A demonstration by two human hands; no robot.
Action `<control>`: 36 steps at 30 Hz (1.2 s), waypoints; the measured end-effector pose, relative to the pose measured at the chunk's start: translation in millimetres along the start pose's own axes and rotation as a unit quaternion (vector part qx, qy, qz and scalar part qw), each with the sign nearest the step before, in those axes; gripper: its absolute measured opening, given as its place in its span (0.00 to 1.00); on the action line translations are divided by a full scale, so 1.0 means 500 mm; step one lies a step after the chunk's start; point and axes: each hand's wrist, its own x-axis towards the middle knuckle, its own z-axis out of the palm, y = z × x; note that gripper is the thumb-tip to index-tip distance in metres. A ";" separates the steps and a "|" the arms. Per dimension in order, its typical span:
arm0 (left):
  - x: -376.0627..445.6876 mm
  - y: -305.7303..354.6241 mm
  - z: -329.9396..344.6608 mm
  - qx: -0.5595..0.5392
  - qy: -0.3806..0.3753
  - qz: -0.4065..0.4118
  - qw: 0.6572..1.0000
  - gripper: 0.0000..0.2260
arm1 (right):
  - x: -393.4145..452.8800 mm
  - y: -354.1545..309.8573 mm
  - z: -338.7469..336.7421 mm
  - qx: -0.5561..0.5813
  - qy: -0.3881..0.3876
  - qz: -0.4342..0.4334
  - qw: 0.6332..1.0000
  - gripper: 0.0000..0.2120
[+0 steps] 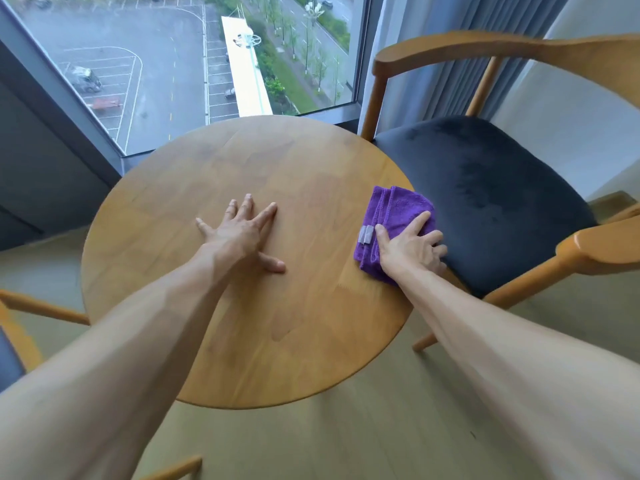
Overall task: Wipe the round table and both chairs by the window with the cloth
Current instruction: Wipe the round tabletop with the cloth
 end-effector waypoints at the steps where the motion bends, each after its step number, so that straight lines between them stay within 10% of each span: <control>1: -0.007 -0.004 -0.001 0.001 0.005 -0.007 1.000 0.58 | -0.013 -0.006 0.004 0.003 0.001 0.006 1.000 0.45; 8: -0.087 -0.036 0.022 -0.048 0.028 -0.101 0.993 0.45 | -0.112 -0.025 0.029 0.024 0.009 0.049 0.998 0.46; 26: -0.253 -0.060 0.109 -0.162 0.073 0.025 0.984 0.22 | -0.499 -0.029 0.065 0.166 -0.105 0.073 0.978 0.47; 36: -0.423 -0.063 0.164 -0.262 0.288 -0.067 0.919 0.08 | -0.610 -0.042 0.026 0.122 -0.254 0.036 0.959 0.40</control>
